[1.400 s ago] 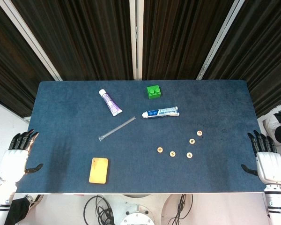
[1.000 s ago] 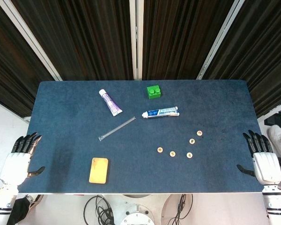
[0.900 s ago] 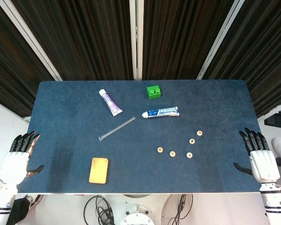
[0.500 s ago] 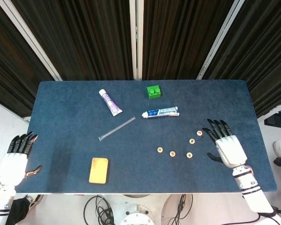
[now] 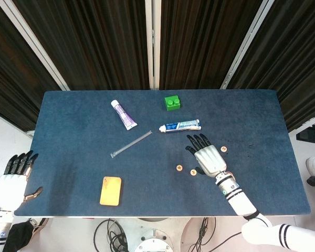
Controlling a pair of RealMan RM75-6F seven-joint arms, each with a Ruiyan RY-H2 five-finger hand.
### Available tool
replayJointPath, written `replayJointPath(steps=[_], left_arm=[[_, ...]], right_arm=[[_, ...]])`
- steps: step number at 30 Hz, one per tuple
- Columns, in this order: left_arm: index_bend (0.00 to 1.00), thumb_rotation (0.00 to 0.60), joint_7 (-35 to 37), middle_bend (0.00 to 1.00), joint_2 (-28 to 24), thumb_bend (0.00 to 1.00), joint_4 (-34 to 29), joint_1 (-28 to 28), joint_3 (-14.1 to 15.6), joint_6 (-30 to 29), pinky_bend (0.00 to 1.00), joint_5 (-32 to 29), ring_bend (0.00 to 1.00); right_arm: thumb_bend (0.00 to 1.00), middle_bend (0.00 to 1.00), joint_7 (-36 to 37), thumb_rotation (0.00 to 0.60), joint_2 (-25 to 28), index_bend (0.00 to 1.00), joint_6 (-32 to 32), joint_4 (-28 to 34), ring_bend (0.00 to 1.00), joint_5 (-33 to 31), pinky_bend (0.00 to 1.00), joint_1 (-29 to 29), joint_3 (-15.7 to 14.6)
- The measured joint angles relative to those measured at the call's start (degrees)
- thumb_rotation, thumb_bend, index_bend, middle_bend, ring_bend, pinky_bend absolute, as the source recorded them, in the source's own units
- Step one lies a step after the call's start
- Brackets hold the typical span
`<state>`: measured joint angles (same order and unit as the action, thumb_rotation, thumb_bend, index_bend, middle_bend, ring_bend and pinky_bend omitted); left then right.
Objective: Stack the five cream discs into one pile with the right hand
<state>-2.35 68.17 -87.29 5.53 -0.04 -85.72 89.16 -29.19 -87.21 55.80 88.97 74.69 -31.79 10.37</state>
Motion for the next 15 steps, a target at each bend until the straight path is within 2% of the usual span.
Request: replayJointPath(steps=[15], left_arm=[[0.00, 0.600, 2.18, 0.00, 0.23, 0.19, 2.57, -1.22, 0.57, -0.75, 0.00, -0.12, 0.00]], right_arm=[[0.13, 0.04, -0.92, 0.600, -7.17, 0.34, -1.27, -5.32, 0.00, -3.09, 0.00, -3.03, -2.33]])
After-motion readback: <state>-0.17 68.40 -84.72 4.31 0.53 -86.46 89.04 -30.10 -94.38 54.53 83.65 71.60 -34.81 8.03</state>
